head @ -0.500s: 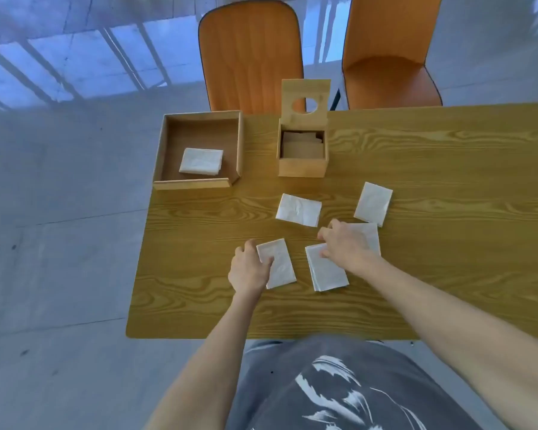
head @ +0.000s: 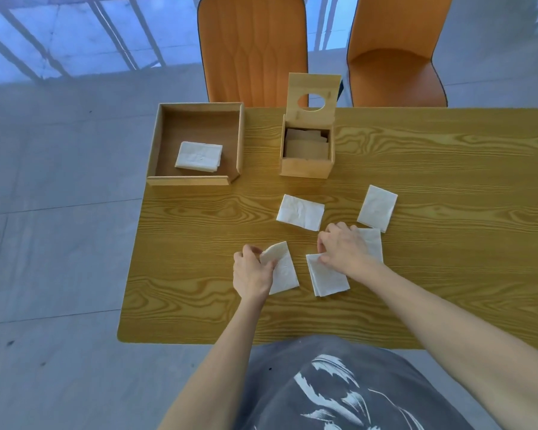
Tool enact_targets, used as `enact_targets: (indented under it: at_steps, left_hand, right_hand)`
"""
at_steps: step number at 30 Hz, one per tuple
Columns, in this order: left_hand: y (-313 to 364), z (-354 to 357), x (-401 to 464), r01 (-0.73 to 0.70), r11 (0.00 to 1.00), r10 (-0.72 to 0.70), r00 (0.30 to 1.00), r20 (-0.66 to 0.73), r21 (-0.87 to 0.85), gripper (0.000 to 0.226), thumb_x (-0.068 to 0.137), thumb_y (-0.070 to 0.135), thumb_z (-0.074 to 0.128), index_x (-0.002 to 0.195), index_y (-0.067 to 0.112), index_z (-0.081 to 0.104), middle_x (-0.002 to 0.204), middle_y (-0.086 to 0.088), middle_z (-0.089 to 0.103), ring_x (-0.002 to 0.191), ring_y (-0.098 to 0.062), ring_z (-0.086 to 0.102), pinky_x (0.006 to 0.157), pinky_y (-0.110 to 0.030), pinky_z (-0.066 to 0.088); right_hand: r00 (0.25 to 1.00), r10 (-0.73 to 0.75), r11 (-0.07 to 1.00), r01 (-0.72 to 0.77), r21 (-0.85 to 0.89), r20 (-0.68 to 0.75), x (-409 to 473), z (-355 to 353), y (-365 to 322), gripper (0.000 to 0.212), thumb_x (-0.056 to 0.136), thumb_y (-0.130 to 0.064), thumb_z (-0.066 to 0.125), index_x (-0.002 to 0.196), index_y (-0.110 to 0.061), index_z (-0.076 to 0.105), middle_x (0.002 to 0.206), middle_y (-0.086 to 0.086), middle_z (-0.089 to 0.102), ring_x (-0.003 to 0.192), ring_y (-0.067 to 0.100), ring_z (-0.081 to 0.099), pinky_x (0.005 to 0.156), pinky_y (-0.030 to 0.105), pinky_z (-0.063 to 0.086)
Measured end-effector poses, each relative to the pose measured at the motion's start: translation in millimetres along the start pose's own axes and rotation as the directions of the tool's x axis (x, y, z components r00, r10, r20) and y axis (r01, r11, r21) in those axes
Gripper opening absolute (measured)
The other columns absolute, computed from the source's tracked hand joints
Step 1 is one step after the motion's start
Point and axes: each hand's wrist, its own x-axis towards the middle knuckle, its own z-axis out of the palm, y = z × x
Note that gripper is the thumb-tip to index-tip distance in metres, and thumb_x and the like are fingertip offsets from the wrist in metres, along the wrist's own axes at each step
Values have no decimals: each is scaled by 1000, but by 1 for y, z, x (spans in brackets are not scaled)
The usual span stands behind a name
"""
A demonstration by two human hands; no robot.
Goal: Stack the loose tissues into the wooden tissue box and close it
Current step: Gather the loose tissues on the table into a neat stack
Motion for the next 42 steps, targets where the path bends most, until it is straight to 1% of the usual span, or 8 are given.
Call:
enact_targets:
  at_steps: [5, 11, 16, 20, 27, 31, 35, 42]
  left_hand:
    - [-7, 0, 0, -49, 969, 47, 999, -15, -241, 20, 85, 22, 73, 103, 17, 64, 94, 6, 68, 89, -14, 66, 75, -30, 55]
    - [-18, -3, 7, 13, 895, 49, 991, 127, -445, 22, 88, 16, 71, 110, 10, 72, 96, 1, 75, 92, -11, 71, 80, -25, 57]
    - [-26, -3, 13, 86, 842, 27, 979, 201, -533, 10, 90, 21, 69, 99, 21, 73, 96, -1, 78, 94, -17, 73, 91, -41, 59]
    - [-25, -6, 13, 108, 808, 47, 968, 245, -580, 6, 92, 19, 69, 94, 23, 72, 95, -4, 78, 94, -20, 75, 89, -42, 59]
    - [-23, -8, 14, 171, 769, 21, 956, 292, -616, 20, 96, 18, 65, 111, 6, 68, 95, -10, 77, 91, -24, 75, 79, -35, 61]
    - [-16, -8, 13, 221, 731, -1, 947, 322, -646, 23, 98, 26, 60, 109, 8, 69, 97, -11, 76, 86, -18, 73, 68, -25, 58]
    - [-10, -5, 13, 211, 716, 20, 947, 322, -666, 21, 89, 34, 71, 105, 19, 69, 100, -7, 77, 95, -22, 74, 79, -33, 61]
    - [-7, 1, 22, 231, 729, -48, 956, 290, -644, 18, 88, 14, 72, 105, 19, 70, 105, -7, 76, 102, -23, 72, 94, -45, 57]
  right_hand:
    - [980, -98, 933, 29, 358, 175, 3, -9, 4, 16, 87, -22, 70, 102, -23, 66, 101, -3, 69, 93, 15, 64, 81, 31, 55]
    - [891, -275, 812, 14, 583, 361, 12, -30, 7, 14, 86, -27, 74, 100, -27, 73, 97, -7, 70, 93, 10, 64, 73, 23, 50]
    - [840, -346, 616, -133, 776, 418, 20, -33, -5, 19, 87, -25, 75, 104, -17, 70, 95, 0, 72, 87, 14, 70, 62, 22, 55]
    - [839, -347, 555, -176, 813, 419, 27, -19, -18, 22, 87, -21, 75, 106, -14, 68, 95, 3, 71, 86, 14, 69, 63, 25, 57]
    - [958, -212, 710, 14, 704, 195, 35, 3, -35, 18, 85, -28, 74, 101, -19, 74, 97, -5, 71, 94, 11, 65, 74, 20, 48]
    - [980, -168, 774, 64, 630, 106, 38, 5, -38, 19, 84, -33, 74, 99, -23, 73, 97, -4, 72, 95, 12, 65, 83, 32, 54]
    - [994, -112, 883, 98, 460, 3, 38, 5, -41, 24, 83, -45, 71, 102, -30, 70, 98, -7, 74, 94, 13, 66, 79, 37, 56]
    - [981, -63, 883, 141, 448, -186, 55, -12, -30, 29, 89, -44, 65, 107, -22, 72, 101, -5, 72, 98, 15, 62, 75, 37, 55]
